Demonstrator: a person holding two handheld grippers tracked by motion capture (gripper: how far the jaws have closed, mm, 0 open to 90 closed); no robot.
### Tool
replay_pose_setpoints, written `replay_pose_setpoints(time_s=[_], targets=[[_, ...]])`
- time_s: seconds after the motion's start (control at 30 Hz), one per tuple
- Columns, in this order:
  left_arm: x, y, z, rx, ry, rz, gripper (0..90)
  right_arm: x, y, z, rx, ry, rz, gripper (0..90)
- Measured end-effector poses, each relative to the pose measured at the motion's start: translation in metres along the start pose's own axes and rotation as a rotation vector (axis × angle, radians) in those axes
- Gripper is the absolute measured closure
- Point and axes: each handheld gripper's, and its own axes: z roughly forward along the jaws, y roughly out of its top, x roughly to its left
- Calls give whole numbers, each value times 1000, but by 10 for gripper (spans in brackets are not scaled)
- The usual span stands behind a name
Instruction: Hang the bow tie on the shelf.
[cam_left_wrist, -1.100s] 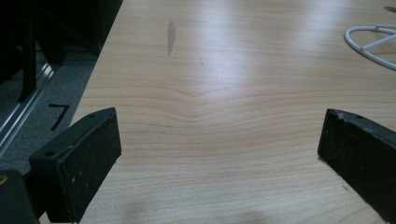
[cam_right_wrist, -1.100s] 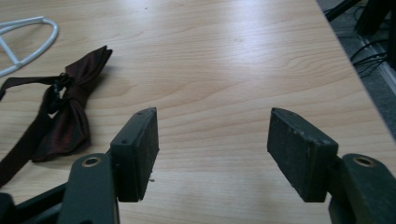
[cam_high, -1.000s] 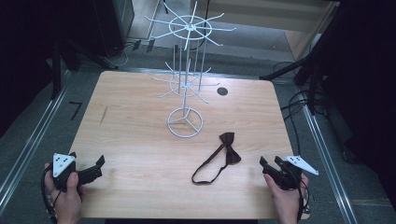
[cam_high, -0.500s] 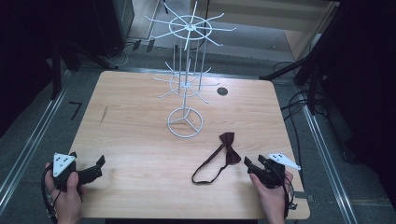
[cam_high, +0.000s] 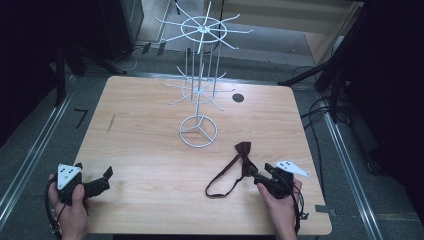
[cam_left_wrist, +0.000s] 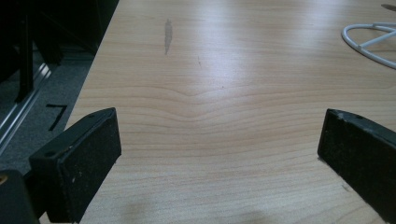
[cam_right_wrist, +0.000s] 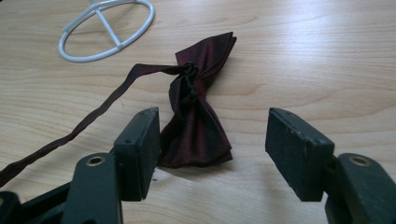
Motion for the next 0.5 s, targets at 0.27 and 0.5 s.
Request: replay_pose_setpoints(time_s=[0.27,0.5], targets=[[0,0,0,2,-5,5,1,7,-3,22,52,-15,-11,414],[0,0,0,-1,-7,0,1,12,-4,31,68,-5,-38,577]])
